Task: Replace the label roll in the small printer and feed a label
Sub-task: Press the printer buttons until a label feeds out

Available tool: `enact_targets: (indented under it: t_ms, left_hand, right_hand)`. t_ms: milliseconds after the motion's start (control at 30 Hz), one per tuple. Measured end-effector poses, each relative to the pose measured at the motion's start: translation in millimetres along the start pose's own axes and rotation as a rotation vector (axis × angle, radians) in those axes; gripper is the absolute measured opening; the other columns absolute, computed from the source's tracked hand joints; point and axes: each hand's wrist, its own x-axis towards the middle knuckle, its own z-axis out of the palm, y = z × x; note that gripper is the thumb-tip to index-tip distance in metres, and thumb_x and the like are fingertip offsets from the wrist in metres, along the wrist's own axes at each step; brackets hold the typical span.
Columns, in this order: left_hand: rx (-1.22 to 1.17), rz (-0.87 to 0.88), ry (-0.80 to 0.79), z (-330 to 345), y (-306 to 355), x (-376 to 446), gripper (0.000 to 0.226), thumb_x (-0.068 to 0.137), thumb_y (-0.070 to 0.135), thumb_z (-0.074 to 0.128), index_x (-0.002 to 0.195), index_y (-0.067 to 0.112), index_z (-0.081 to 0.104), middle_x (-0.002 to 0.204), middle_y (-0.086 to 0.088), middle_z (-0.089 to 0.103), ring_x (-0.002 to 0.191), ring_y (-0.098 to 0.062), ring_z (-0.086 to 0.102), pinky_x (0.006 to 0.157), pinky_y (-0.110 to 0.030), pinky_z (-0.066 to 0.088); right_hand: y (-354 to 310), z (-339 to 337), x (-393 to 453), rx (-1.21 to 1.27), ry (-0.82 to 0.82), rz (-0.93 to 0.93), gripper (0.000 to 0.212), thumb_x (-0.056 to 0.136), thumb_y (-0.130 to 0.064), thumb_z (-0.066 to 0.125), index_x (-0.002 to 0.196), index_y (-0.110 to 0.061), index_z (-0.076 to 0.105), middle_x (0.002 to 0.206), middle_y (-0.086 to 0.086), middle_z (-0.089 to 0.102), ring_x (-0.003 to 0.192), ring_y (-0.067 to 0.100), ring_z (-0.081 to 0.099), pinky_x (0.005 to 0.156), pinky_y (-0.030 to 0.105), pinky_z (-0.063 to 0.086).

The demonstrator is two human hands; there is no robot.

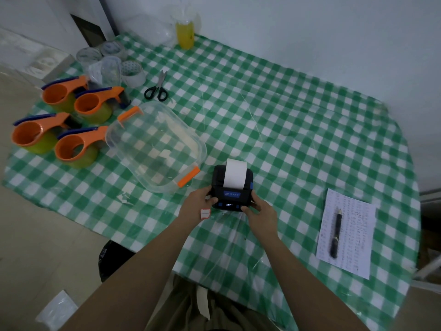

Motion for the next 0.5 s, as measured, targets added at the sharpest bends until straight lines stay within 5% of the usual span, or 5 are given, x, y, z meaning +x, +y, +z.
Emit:
enact_targets:
  t_ms: [500]
  left_hand:
    - [-0.011,0.021,0.000,-0.6,1.1,-1.0,0.038,0.088,0.014,0.056,0.127,0.012,0.053,0.127,-0.014,0.062,0.116,-0.028,0.058,0.096,-0.038,0.046]
  right_hand:
    - [0.2,0.1,0.1,-0.025,-0.002,-0.005,0.059,0.082,-0.011,0.067,0.136,-0.017,0.044,0.129,0.009,0.058,0.117,0.020,0.056,0.104,0.033,0.042]
